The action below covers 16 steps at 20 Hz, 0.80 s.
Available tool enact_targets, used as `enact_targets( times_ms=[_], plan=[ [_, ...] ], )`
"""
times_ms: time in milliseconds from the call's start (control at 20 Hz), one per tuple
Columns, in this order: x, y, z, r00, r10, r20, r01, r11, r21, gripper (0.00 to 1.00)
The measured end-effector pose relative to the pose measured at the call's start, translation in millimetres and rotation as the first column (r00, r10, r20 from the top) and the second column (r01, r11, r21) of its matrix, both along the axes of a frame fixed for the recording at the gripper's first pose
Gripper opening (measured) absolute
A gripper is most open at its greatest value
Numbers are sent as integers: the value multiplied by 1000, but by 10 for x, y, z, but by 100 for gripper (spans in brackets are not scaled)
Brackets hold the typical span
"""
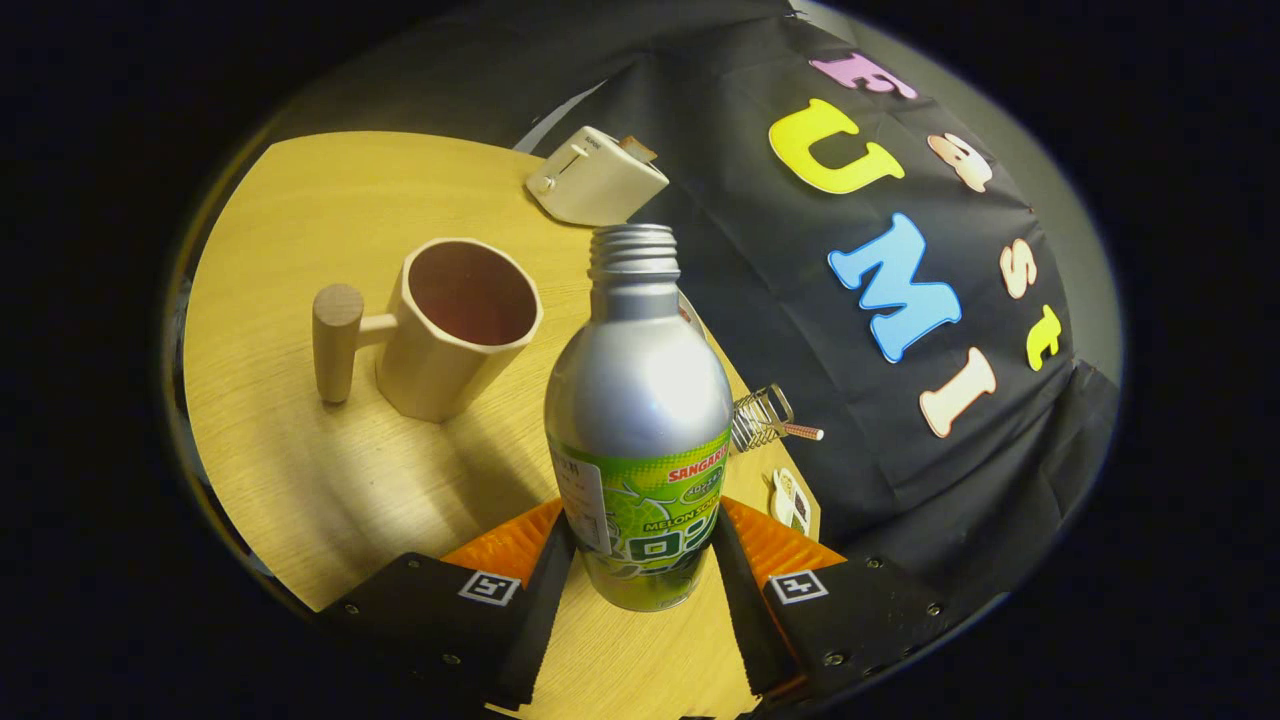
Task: Take the bottle from table, then pour the juice into the cup, finally place the bottle on the coaster
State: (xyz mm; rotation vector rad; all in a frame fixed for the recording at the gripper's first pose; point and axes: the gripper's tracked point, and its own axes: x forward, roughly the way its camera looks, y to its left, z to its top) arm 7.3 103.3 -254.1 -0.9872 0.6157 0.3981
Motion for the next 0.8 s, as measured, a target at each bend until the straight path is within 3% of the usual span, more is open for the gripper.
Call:
enact_targets(
  times_ms=[800],
  plan=[
    [18,37,-17,994,91,-57,-103,959,-264,76]
  ],
)
